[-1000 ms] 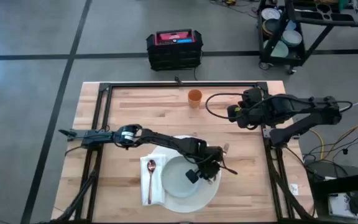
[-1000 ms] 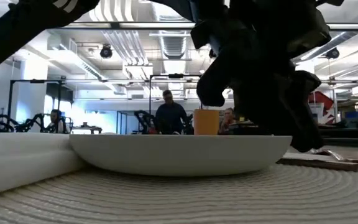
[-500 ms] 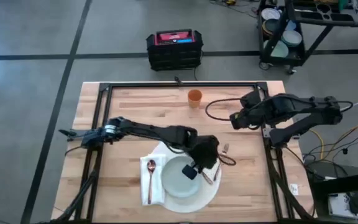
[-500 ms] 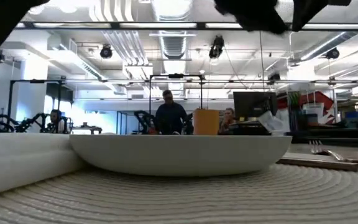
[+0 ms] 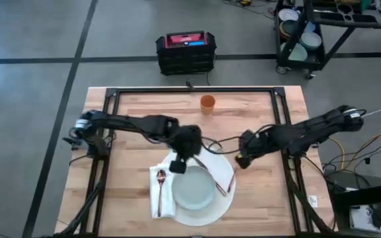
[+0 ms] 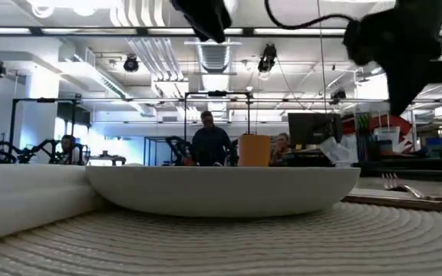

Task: Set table place
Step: Adjust the white mat on the table, then adjust the gold knife on the white mat

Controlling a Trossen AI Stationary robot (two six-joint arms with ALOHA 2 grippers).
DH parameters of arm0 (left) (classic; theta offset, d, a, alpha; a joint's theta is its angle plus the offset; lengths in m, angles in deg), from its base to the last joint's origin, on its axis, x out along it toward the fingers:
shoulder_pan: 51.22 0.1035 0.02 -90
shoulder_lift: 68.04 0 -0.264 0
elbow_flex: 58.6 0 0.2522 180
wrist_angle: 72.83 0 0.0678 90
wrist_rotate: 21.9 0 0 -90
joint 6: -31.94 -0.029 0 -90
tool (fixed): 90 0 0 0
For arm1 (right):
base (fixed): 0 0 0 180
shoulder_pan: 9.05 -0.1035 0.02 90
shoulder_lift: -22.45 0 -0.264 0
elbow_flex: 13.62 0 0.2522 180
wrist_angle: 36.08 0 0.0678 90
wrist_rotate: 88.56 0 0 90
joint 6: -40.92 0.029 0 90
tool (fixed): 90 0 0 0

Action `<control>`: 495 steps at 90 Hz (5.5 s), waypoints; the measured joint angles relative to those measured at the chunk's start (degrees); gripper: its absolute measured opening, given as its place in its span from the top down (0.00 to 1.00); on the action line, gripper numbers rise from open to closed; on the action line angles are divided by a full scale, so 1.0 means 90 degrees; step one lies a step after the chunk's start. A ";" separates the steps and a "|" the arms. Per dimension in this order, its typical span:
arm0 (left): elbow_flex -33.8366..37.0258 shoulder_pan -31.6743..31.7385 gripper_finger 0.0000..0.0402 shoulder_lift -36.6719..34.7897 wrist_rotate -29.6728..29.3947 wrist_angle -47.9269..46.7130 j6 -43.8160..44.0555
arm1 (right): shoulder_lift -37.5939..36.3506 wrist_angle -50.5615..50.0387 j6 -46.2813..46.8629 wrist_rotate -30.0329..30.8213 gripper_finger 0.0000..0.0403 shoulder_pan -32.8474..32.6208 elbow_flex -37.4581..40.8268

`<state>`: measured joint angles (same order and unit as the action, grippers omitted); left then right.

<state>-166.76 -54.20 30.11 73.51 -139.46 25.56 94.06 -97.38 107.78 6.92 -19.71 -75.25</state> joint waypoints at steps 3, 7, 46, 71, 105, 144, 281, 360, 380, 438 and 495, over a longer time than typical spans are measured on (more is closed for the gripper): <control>0.0276 0.0158 1.00 -0.0207 -0.0009 0.0188 0.0009 | 0.0127 0.0220 0.0194 0.0006 1.00 0.0062 0.0114; 0.0636 0.0375 1.00 -0.0512 -0.0008 0.0481 0.0033 | 0.0346 0.0340 0.0377 0.0002 1.00 0.0156 0.0180; 0.2779 0.2916 1.00 -0.2582 0.1091 0.2682 0.0440 | 0.3016 0.1650 0.0235 -0.1435 1.00 0.0447 -0.1530; 0.3072 0.3190 1.00 -0.2860 0.1187 0.2622 0.0461 | 0.4177 0.1617 -0.0948 -0.2112 1.00 0.0974 -0.2747; 0.3255 0.3189 1.00 -0.2900 0.1178 0.2480 0.0640 | 0.4248 0.1230 -0.1954 -0.2282 1.00 0.1506 -0.2849; 0.3255 0.3213 1.00 -0.2902 0.0748 0.2477 0.0599 | 0.4627 0.1221 -0.2119 -0.2545 1.00 0.1606 -0.2573; 0.3255 0.3235 1.00 -0.2907 0.0216 0.2660 0.0115 | 0.3424 0.1234 -0.0579 -0.1186 1.00 0.2760 -0.2532; 0.3245 0.3225 1.00 -0.2980 0.0221 0.2719 0.0959 | 0.4556 0.2289 -0.0932 -0.1443 1.00 0.2755 -0.3340; 0.3245 0.3225 1.00 -0.2980 0.0221 0.2732 0.0939 | 0.4604 0.2226 -0.0935 -0.1604 1.00 0.2701 -0.3272; 0.3247 0.3225 1.00 -0.2980 0.0140 0.2734 0.0936 | 0.4863 0.2172 -0.0886 -0.1796 1.00 0.2523 -0.3264; 0.3250 0.3225 1.00 -0.2977 0.0121 0.2732 0.0936 | 0.4850 0.1449 -0.1105 -0.1462 1.00 0.2534 -0.3267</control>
<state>-137.51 -25.18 3.31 74.60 -114.88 33.98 137.71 -84.34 97.84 -6.24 3.09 -104.65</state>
